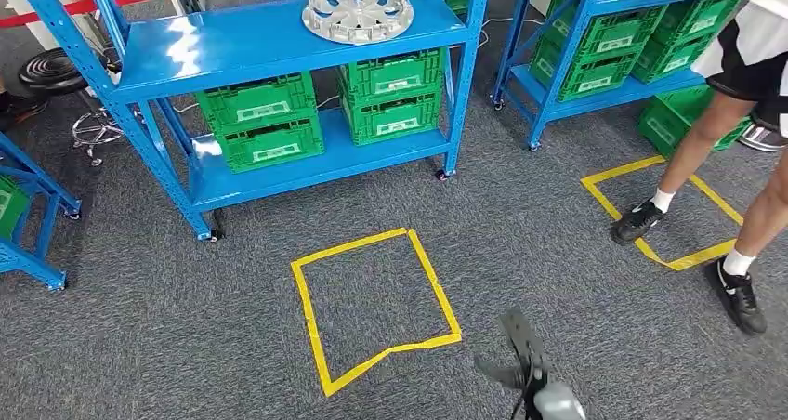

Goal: Take the parts from the cabinet and place them on the table.

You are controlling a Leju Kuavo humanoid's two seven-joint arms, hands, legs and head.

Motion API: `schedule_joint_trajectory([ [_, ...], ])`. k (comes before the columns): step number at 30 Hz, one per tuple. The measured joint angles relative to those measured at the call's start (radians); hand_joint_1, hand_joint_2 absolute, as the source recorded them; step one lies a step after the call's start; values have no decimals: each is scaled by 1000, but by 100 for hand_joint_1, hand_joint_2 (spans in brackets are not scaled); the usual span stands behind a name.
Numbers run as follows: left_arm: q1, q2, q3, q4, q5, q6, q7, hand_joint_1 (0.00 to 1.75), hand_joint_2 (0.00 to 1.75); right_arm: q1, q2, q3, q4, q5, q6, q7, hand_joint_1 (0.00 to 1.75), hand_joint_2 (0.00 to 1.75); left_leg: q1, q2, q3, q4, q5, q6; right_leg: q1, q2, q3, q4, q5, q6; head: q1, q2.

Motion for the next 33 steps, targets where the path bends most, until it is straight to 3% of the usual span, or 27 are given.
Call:
schedule_joint_trajectory([
  [4,-23,-8,39,-2,-64,7,3,0,0,-69,-13,37,-51,58,-5,-30,0,0,0,-2,-1,0,1,0,0,-2,0,0,0,0,0,0],
  [11,-59,-19,94,-5,-154,20,13,0,0,-185,-24,195,-146,128,-16,-22,0,0,0,-3,-1,0,2,0,0,-3,0,1,1,0,0,0],
  [33,-155,-43,232,-14,-386,44,34,0,0,-596,-52,834,-319,216,-23,3,0,0,0,-4,-2,2,4,-2,-1,-3,-3,3,3,0,0,0],
])
